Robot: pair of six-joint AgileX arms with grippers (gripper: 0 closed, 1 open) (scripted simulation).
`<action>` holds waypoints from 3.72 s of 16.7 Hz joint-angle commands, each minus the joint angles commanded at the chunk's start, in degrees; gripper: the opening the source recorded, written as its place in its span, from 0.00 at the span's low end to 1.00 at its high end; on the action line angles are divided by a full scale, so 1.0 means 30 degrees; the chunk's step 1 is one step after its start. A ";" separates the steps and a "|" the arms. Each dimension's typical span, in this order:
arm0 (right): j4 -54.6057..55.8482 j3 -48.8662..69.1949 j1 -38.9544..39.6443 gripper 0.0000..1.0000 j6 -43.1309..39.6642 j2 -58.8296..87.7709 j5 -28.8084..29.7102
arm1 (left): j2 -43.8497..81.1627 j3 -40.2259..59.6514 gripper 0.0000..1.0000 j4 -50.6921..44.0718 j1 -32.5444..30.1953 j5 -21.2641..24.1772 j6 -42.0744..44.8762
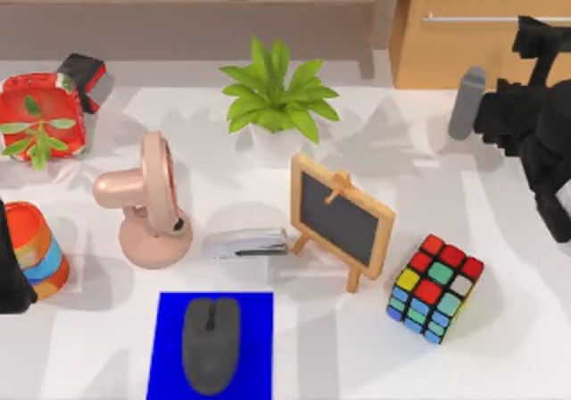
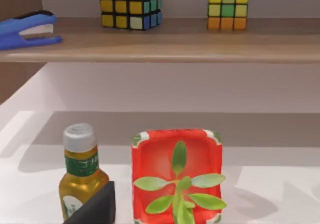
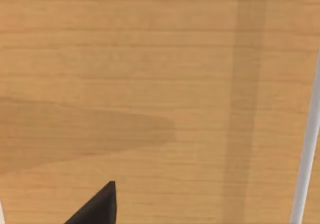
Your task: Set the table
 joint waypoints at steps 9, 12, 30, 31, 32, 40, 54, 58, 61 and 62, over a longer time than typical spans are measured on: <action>0.0141 0.0276 0.2271 1.00 0.1674 -0.0741 0.0693 | 0.0000 0.0000 1.00 0.0000 0.0000 0.0000 0.0000; 0.0186 0.1345 0.4484 1.00 0.4003 -0.1391 0.1827 | 0.0000 0.0000 1.00 0.0000 0.0000 0.0000 0.0000; -1.2865 1.9152 1.1236 1.00 2.6675 0.3932 1.0639 | 0.0000 0.0000 1.00 0.0000 0.0000 0.0000 0.0000; -1.3608 1.9886 1.1244 1.00 2.7493 0.4148 1.0880 | 0.0000 0.0000 1.00 0.0000 0.0000 0.0000 0.0000; -1.4247 2.0506 1.1227 1.00 2.8169 0.4338 1.1067 | 0.0000 0.0000 1.00 0.0000 0.0000 0.0000 0.0000; -1.5340 2.1446 1.1145 1.00 2.9210 0.4605 1.1298 | 0.0000 0.0000 1.00 0.0000 0.0000 0.0000 0.0000; -1.6534 2.4037 1.0688 0.77 2.9213 0.6069 1.0847 | 0.0000 0.0000 1.00 0.0000 0.0000 0.0000 0.0000; -1.6534 2.4037 1.0688 0.47 2.9213 0.6069 1.0847 | 0.0000 0.0000 1.00 0.0000 0.0000 0.0000 0.0000; -1.6534 2.4037 1.0688 0.25 2.9213 0.6069 1.0847 | 0.0000 0.0000 1.00 0.0000 0.0000 0.0000 0.0000; -1.6534 2.4037 1.0688 0.17 2.9213 0.6069 1.0847 | 0.0000 0.0000 1.00 0.0000 0.0000 0.0000 0.0000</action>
